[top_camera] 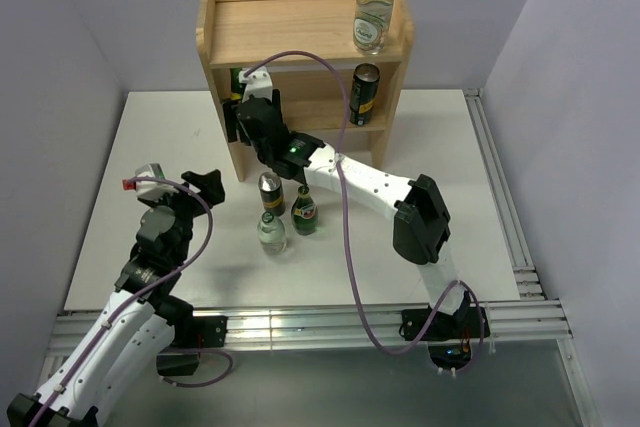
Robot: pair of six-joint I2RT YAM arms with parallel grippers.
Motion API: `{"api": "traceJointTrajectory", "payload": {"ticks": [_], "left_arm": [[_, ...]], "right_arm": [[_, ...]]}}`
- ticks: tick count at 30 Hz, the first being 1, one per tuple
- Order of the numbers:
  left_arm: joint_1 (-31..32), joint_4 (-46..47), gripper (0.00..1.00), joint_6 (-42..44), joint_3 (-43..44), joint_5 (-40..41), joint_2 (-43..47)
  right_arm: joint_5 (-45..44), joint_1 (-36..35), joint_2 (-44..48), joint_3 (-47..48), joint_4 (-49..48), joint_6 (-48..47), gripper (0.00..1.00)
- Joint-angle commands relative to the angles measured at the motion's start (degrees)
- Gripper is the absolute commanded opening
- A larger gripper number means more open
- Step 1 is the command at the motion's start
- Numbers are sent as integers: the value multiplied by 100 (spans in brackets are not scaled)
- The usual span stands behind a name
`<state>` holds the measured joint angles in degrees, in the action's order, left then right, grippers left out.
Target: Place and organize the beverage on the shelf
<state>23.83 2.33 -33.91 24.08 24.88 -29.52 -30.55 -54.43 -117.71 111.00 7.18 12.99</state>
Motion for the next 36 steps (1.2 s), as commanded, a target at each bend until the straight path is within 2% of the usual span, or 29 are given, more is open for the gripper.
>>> {"api": "traceJointTrajectory", "payload": {"ticks": [1, 11, 17, 24, 33, 36], "left_arm": [[25, 189, 99, -19, -34, 43, -1], [25, 215, 99, -1, -52, 60, -10], [25, 224, 99, -1, -61, 52, -1], [16, 277, 99, -10, -87, 43, -36], [25, 268, 99, -1, -105, 87, 60], [25, 277, 100, -1, -105, 95, 25]], "right_arm": [[-197, 91, 442, -104, -1218, 124, 0], [-250, 47, 697, -825, -1992, 28, 0], [-338, 21, 784, -930, -2019, -60, 0], [-566, -190, 1417, -2159, -3308, -419, 0], [-944, -638, 1725, -2917, -4698, -1237, 0], [-1085, -805, 1716, -2926, -5110, -1843, 0]]}}
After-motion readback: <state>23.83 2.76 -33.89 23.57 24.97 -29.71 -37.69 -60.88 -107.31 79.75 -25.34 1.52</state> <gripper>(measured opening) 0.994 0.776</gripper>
